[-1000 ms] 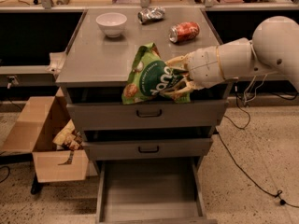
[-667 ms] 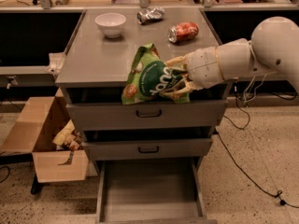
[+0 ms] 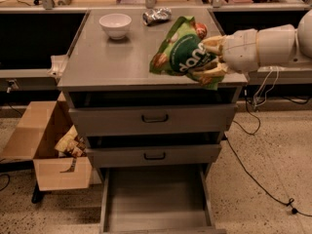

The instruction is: Pick green rice chip bag from bottom drawer and place on counter

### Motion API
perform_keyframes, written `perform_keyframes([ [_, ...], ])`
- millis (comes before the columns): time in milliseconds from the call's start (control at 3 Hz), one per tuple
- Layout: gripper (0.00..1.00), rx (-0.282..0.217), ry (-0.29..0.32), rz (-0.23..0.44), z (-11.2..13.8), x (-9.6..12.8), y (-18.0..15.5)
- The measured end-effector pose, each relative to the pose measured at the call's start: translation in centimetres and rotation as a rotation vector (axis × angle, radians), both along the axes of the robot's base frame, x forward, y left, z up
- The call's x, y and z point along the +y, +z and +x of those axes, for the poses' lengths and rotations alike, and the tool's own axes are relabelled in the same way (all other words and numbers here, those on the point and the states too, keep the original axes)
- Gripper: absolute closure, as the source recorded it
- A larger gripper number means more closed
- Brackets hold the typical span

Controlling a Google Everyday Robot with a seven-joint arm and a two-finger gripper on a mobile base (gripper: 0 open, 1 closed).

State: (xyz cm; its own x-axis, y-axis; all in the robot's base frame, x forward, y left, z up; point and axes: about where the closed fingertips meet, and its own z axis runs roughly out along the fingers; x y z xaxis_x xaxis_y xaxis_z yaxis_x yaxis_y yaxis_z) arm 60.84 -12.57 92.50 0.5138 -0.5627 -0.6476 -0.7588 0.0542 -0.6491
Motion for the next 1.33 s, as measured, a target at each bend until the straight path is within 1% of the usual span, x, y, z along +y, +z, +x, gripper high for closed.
perform_keyframes([
  [333,1.0,0.059,-0.127,0.042,3.0,-4.2,1.5],
  [667,1.0,0.135,-0.224,0.103,7.1,-7.2,0.9],
  [1000,1.0,0.173,-0.241,0.129,9.4,-7.6,0.0],
  [1333,1.0,0.185,-0.246,0.156,11.5,-7.3,-0.9],
])
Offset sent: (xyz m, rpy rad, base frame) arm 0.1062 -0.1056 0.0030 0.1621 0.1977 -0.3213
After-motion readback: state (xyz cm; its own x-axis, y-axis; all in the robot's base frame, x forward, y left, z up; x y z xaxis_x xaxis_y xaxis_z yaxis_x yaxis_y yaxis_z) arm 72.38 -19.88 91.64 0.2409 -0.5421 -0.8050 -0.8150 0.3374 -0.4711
